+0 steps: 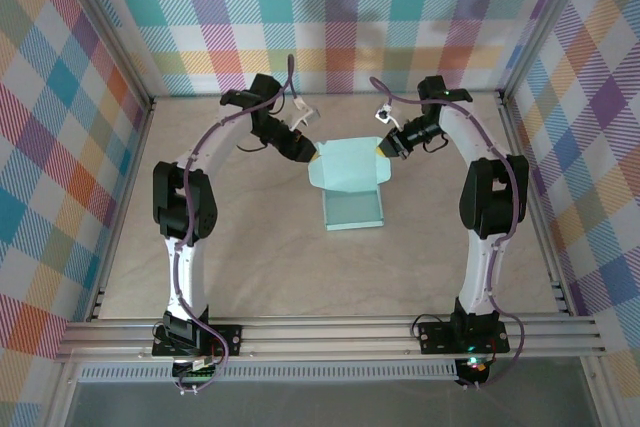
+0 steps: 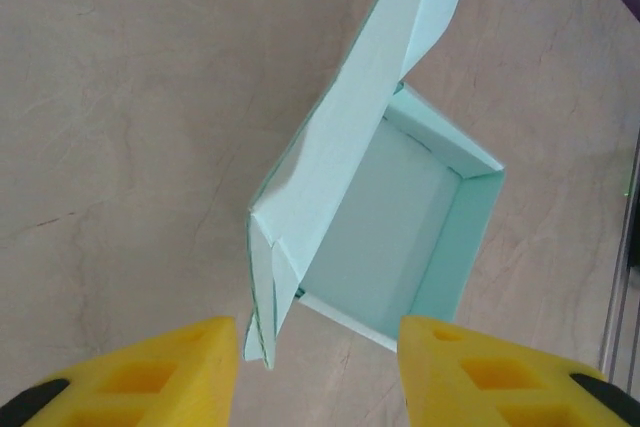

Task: Fold the paper box

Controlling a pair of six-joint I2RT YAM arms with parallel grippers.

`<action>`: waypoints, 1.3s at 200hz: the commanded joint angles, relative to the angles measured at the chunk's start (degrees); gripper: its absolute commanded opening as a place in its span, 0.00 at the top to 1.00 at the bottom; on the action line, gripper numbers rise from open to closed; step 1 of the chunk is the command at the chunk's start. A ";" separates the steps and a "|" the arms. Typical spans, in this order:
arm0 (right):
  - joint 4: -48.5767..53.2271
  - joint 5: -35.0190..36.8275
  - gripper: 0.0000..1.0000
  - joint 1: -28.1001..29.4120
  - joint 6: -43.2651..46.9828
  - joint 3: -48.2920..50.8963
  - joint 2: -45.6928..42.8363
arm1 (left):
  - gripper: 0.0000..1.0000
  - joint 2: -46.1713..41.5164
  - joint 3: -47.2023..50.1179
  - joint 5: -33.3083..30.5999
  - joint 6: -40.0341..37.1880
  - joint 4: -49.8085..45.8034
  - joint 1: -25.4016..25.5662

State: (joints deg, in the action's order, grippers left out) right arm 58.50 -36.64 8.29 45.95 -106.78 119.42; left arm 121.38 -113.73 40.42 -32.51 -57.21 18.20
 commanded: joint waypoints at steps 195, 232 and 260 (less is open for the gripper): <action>2.45 -3.08 0.96 1.42 1.93 -0.61 -1.92 | 0.67 7.79 -6.61 -1.40 -5.15 -6.25 2.01; 2.58 -2.92 0.96 1.37 1.90 -0.76 -1.47 | 0.73 8.26 -6.94 -1.35 -5.20 -6.66 2.28; 2.50 -2.64 0.96 1.40 1.88 -1.01 -1.20 | 0.80 8.23 -7.03 -1.76 -5.59 -7.10 2.28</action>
State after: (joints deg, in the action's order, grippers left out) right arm 59.59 -37.26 9.26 47.00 -106.21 118.74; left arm 129.19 -119.11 37.67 -36.88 -61.93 20.01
